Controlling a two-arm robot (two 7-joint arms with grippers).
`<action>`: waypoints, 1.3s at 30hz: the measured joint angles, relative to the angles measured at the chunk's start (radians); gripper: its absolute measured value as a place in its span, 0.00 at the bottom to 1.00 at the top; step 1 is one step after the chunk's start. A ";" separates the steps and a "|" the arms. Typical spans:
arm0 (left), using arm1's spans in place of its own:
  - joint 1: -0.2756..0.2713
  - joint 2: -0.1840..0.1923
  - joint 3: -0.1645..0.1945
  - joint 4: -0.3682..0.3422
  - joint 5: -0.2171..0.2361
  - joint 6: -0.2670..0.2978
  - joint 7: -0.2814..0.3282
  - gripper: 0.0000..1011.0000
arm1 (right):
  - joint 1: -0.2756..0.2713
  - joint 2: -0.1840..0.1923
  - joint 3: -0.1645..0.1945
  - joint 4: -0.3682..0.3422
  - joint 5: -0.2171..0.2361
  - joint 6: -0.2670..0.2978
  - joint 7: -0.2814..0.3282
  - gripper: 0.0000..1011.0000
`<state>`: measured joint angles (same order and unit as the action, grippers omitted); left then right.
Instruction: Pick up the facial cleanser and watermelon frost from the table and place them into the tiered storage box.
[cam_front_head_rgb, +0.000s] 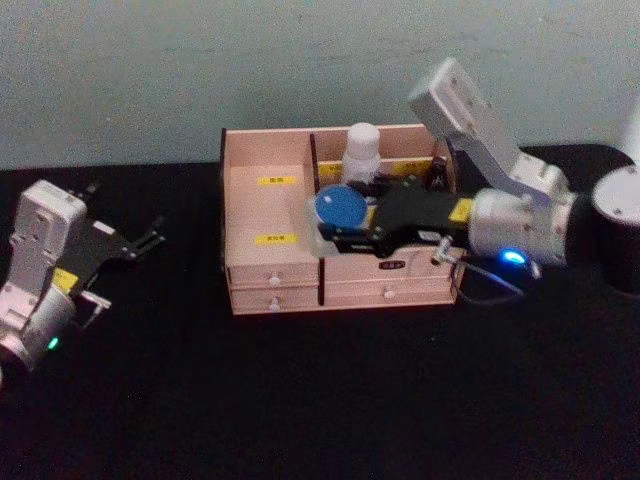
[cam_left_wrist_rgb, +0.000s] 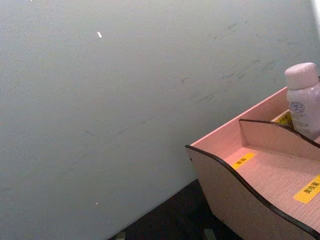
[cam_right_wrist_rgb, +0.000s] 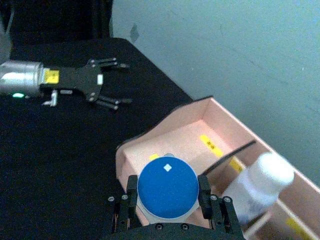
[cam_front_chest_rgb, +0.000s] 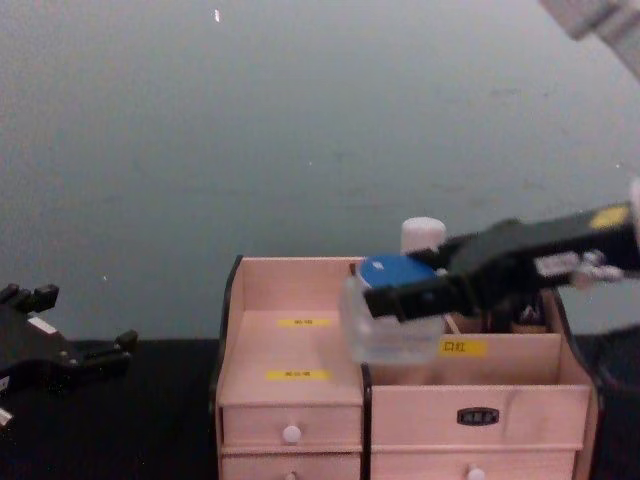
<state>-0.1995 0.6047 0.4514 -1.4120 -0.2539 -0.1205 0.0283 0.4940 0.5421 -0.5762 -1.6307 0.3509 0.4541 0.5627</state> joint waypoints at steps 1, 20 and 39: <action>0.000 0.000 0.000 0.000 0.000 0.000 0.000 0.99 | 0.025 -0.017 -0.011 0.030 -0.003 -0.005 0.006 0.72; 0.000 0.000 0.000 0.000 0.000 0.000 0.000 0.99 | 0.266 -0.213 -0.115 0.382 -0.032 -0.056 0.061 0.72; 0.000 0.000 0.000 0.000 0.000 0.000 0.000 0.99 | 0.309 -0.290 -0.145 0.507 -0.049 -0.006 0.044 0.72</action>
<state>-0.1995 0.6047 0.4514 -1.4120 -0.2539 -0.1205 0.0283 0.8027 0.2522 -0.7216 -1.1235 0.3018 0.4480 0.6066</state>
